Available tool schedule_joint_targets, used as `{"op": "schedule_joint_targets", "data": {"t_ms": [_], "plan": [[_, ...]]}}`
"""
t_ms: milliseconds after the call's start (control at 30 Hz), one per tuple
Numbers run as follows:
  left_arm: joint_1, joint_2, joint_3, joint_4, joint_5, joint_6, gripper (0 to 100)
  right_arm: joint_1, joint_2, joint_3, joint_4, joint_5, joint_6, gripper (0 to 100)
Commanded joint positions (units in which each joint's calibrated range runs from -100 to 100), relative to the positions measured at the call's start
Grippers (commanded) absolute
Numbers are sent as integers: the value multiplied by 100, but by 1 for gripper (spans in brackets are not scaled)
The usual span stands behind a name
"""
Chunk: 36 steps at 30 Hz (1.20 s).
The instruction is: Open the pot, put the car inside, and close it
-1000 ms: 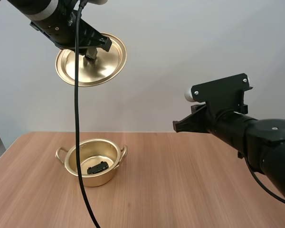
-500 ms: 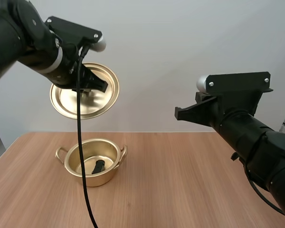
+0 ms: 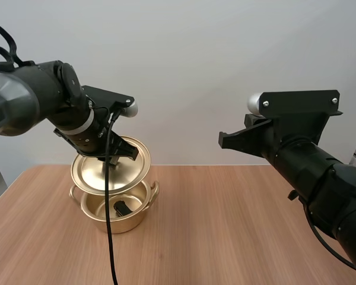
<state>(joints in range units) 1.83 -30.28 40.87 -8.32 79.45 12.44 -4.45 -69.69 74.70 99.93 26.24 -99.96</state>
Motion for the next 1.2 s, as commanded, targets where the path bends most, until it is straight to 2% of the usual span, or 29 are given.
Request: {"op": "schedule_joint_targets", "data": {"t_ms": [0, 800, 1167], "plan": [[2, 187, 10, -110, 88, -4, 0, -3, -5, 0, 7, 15, -4, 0], [2, 1358, 24, -12, -298, -4, 0, -3, -5, 0, 7, 15, -4, 0], [2, 1452, 573, 198, -1224, -4, 0, -3, -5, 0, 7, 15, -4, 0]]}}
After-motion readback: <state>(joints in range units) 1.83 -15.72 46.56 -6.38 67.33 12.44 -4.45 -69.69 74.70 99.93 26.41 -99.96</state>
